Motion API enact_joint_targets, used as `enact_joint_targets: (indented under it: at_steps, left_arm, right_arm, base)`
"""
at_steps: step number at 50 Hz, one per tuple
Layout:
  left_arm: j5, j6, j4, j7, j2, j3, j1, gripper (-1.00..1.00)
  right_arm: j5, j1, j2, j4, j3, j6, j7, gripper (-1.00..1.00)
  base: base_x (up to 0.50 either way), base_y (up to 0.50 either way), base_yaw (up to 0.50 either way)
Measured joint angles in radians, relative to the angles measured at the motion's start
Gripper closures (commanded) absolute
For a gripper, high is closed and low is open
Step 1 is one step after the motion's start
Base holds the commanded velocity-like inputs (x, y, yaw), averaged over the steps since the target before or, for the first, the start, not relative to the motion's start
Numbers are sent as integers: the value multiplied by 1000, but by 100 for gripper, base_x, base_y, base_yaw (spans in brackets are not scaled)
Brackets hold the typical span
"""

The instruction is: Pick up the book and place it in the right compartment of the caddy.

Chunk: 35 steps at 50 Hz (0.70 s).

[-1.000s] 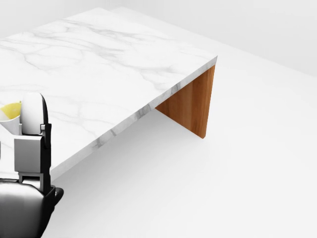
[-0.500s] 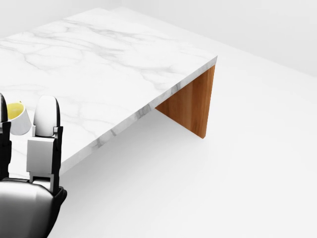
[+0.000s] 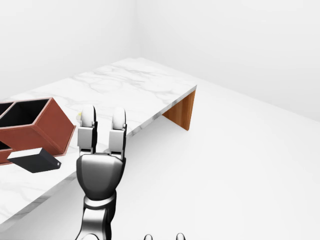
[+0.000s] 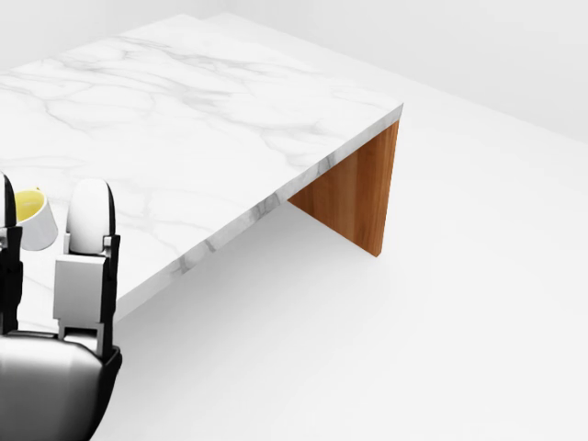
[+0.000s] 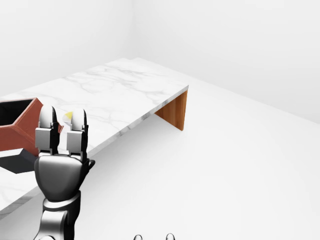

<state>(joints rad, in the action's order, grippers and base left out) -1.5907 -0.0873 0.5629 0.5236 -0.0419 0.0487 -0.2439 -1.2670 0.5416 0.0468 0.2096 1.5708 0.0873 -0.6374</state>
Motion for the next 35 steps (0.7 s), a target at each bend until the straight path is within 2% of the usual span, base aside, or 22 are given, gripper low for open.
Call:
enact_joint_targets:
  at_steps: [9, 35]
  left_arm:
    - [-32, 6, 10, 0, -16, 16, -5, -100]
    - [-69, 21, 33, 0, -31, 38, -18, -100]
  right_arm:
    - [-5, 2, -3, 2, 0, 0, -23, -100]
    - [-12, 6, -3, 1, 0, 0, -39, -100]
  base:
    - [0, 0, 0]
    - [18, 17, 0]
